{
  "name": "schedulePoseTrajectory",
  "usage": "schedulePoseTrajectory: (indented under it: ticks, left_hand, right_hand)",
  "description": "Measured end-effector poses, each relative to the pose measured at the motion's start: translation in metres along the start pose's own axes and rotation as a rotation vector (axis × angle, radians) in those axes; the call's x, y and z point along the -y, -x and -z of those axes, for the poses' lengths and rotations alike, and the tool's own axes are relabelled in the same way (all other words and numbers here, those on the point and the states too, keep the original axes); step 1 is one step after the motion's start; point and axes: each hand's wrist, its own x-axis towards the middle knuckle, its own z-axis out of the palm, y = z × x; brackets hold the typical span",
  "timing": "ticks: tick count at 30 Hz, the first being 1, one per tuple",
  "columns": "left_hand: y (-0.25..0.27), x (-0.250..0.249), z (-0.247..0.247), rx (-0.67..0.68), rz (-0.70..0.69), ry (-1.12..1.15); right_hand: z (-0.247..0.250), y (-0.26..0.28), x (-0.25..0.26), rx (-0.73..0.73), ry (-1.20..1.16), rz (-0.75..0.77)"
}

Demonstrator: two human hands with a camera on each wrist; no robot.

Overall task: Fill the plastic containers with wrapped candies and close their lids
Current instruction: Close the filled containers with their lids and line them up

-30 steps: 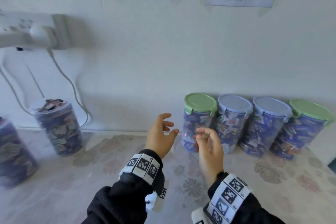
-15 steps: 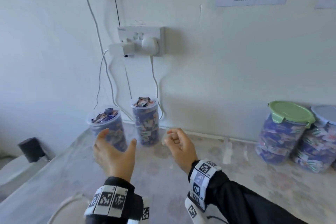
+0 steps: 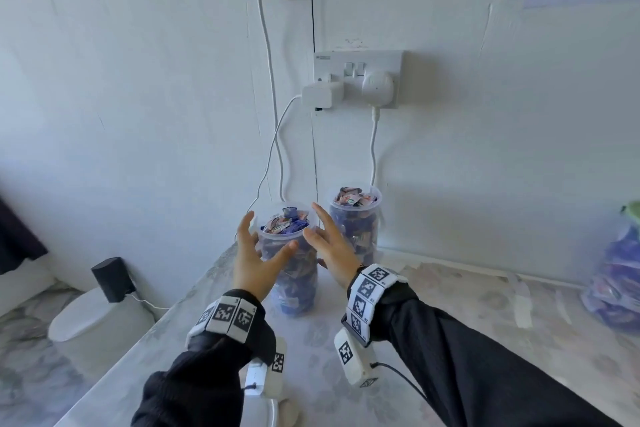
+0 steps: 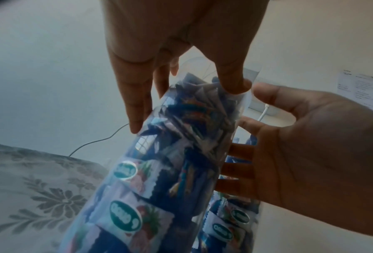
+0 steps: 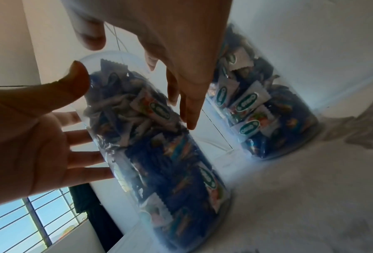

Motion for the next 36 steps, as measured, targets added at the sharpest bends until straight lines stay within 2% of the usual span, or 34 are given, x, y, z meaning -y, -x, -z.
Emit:
schedulePoseTrajectory:
  ticks: [4, 7, 12, 16, 24, 33, 36]
  left_hand:
    - [-0.003, 0.005, 0.007, 0.062, -0.016, 0.062]
    - [0.007, 0.001, 0.013, 0.134, -0.082, 0.043]
    - [0.040, -0.015, 0.023, 0.277, -0.169, -0.014]
    - [0.070, -0.020, 0.025, 0.417, -0.147, 0.025]
    - [0.122, -0.022, 0.031, 0.605, -0.091, 0.064]
    - [0.135, -0.021, 0.039, 0.655, -0.066, 0.106]
    - [0.134, -0.015, 0.046, 0.701, -0.063, 0.031]
  right_hand:
    - [0.001, 0.003, -0.002, -0.035, 0.009, 0.011]
    - [0.008, 0.019, 0.001, -0.042, 0.101, 0.012]
    - [0.025, 0.058, 0.017, 0.064, 0.122, 0.054]
    - [0.035, 0.093, 0.039, 0.165, 0.180, 0.044]
    - [0.040, 0.158, 0.075, 0.270, 0.490, -0.054]
    - [0.033, 0.172, 0.076, 0.273, 0.638, -0.053]
    - [0.032, 0.170, 0.080, 0.295, 0.664, -0.060]
